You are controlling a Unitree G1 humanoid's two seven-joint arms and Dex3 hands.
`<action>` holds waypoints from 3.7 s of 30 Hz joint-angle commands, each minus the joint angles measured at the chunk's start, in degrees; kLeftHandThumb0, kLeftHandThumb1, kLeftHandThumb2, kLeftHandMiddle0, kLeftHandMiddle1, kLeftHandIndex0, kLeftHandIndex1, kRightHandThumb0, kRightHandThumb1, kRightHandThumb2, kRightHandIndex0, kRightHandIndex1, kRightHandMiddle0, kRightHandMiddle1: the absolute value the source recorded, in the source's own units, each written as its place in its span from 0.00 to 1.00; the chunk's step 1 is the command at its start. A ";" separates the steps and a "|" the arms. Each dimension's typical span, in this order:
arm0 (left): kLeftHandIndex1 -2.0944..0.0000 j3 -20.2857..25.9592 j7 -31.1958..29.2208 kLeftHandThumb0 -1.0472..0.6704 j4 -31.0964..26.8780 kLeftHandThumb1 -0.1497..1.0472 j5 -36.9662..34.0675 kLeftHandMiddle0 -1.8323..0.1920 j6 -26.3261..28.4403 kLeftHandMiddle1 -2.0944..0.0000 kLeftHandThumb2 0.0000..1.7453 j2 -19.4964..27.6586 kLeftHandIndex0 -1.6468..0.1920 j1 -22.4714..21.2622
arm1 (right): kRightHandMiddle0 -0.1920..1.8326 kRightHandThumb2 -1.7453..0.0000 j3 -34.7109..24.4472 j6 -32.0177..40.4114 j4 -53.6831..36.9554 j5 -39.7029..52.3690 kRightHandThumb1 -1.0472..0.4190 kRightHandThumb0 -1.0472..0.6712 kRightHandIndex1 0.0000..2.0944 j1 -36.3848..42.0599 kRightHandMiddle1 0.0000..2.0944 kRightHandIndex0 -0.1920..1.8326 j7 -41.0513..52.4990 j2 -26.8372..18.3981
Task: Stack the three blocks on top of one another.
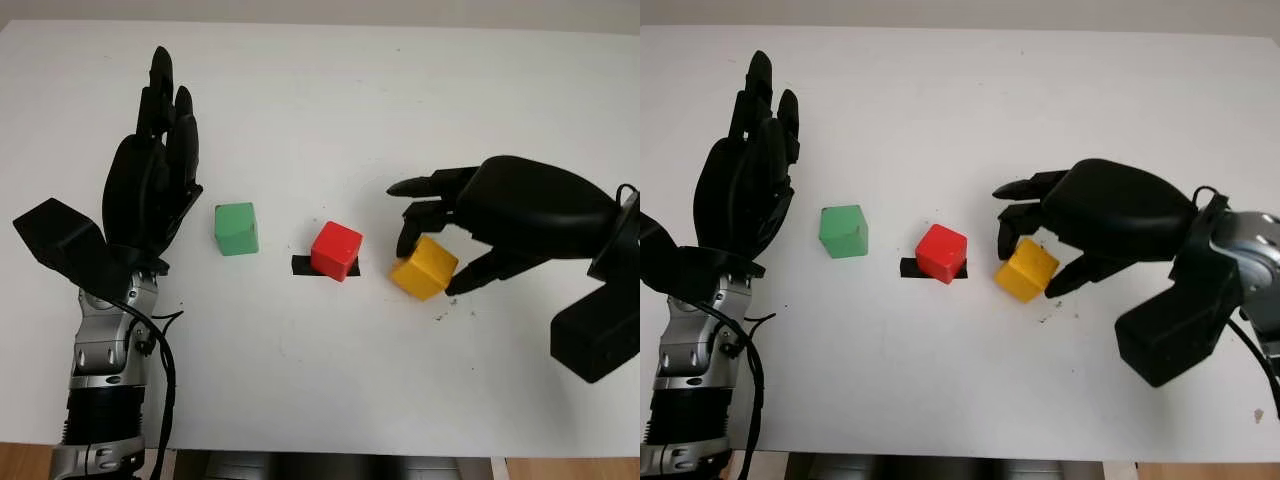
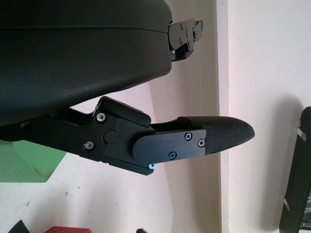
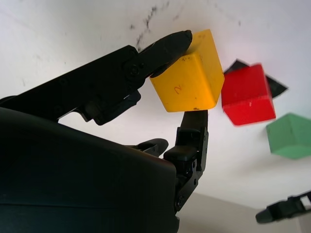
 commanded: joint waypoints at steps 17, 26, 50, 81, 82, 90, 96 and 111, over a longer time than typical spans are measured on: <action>1.00 -0.17 -0.18 0.13 0.24 1.00 -0.01 1.00 -0.77 1.00 0.30 -0.08 1.00 -0.50 | 0.42 0.97 5.91 21.89 -0.10 3.83 0.14 0.42 0.04 -23.25 0.55 0.32 13.70 8.34; 1.00 -0.76 0.98 0.13 -0.13 1.00 0.75 1.00 -0.71 1.00 0.31 -0.50 1.00 -0.21 | 0.36 0.97 11.29 27.44 3.21 3.45 0.11 0.39 0.03 -29.88 0.64 0.32 21.45 12.93; 1.00 -1.24 1.63 0.13 -0.35 1.00 0.86 1.00 -1.20 1.00 0.32 -1.26 1.00 0.49 | 0.33 0.97 16.93 26.28 7.67 -1.21 0.09 0.37 0.03 -33.20 0.67 0.30 27.30 17.15; 1.00 -1.31 2.36 0.14 0.12 1.00 1.53 1.00 -2.14 1.00 0.31 -2.12 1.00 0.42 | 0.29 0.97 16.85 22.57 9.05 -2.18 0.07 0.36 0.02 -33.04 0.71 0.29 25.76 18.58; 1.00 -1.38 2.35 0.14 0.09 1.00 1.69 1.00 -2.27 1.00 0.31 -2.08 1.00 0.49 | 0.29 0.97 16.86 22.91 8.89 -2.17 0.07 0.36 0.02 -33.16 0.71 0.29 25.91 18.65; 1.00 -1.41 2.44 0.14 -0.18 1.00 1.94 1.00 -2.36 1.00 0.32 -2.44 1.00 0.71 | 0.29 0.97 16.94 24.65 8.12 -2.31 0.07 0.36 0.02 -33.72 0.71 0.29 26.57 19.12; 1.00 -1.45 2.55 0.14 -0.42 1.00 2.19 1.00 -2.33 1.00 0.32 -2.44 1.00 0.88 | 0.29 0.97 17.14 24.85 7.68 -3.17 0.07 0.36 0.02 -33.46 0.70 0.29 26.03 19.12; 1.00 -1.44 2.54 0.14 -1.01 1.00 1.78 1.00 -2.21 1.00 0.32 -2.48 1.00 1.18 | 0.30 0.97 17.51 25.66 6.01 -2.82 0.07 0.36 0.01 -31.82 0.68 0.27 28.49 18.29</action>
